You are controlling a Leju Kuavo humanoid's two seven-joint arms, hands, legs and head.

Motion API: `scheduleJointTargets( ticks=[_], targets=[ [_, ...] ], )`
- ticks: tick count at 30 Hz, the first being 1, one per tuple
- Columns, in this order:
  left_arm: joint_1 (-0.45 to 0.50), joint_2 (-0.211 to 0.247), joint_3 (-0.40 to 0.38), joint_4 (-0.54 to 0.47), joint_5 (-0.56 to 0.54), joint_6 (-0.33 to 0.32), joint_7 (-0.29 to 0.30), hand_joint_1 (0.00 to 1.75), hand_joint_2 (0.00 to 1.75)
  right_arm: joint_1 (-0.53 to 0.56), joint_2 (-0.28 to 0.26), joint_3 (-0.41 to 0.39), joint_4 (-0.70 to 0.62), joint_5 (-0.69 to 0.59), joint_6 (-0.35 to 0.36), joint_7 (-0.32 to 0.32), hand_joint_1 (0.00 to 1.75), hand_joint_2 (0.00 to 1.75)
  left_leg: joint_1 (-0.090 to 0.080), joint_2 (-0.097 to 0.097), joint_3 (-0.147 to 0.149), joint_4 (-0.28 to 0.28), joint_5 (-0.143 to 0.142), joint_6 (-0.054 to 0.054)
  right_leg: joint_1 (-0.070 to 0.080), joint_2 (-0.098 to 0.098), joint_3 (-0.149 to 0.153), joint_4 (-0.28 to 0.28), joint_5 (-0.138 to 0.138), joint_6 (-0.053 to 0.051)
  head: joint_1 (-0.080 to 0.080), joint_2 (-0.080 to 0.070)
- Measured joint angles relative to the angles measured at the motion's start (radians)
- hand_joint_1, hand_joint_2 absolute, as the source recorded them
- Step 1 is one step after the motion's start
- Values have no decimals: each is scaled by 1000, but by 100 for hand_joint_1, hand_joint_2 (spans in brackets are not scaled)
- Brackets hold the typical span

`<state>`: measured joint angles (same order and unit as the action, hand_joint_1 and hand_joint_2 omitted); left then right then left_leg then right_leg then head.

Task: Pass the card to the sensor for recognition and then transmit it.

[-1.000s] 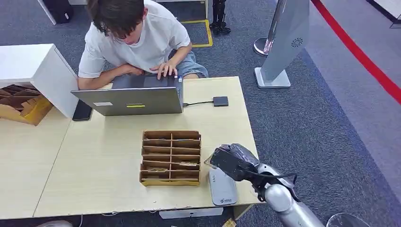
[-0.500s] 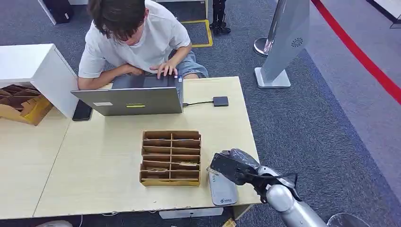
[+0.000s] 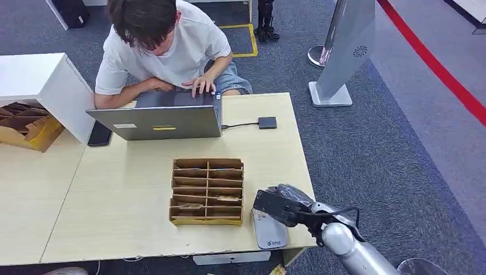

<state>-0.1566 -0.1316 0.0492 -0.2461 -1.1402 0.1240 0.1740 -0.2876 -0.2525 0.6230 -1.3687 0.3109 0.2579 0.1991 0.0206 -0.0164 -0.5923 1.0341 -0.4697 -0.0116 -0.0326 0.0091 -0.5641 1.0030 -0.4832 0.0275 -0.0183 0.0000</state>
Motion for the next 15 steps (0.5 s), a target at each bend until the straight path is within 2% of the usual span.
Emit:
scheduleJointTargets(
  ticks=[15],
  targets=[
    [0,0,0,0,-2,-1,0,0,0,-21,-18,30,28,-5,10,0,175,175,0,0,0,0,0,0,0,0,0,0,0,0,0,0]
  ],
)
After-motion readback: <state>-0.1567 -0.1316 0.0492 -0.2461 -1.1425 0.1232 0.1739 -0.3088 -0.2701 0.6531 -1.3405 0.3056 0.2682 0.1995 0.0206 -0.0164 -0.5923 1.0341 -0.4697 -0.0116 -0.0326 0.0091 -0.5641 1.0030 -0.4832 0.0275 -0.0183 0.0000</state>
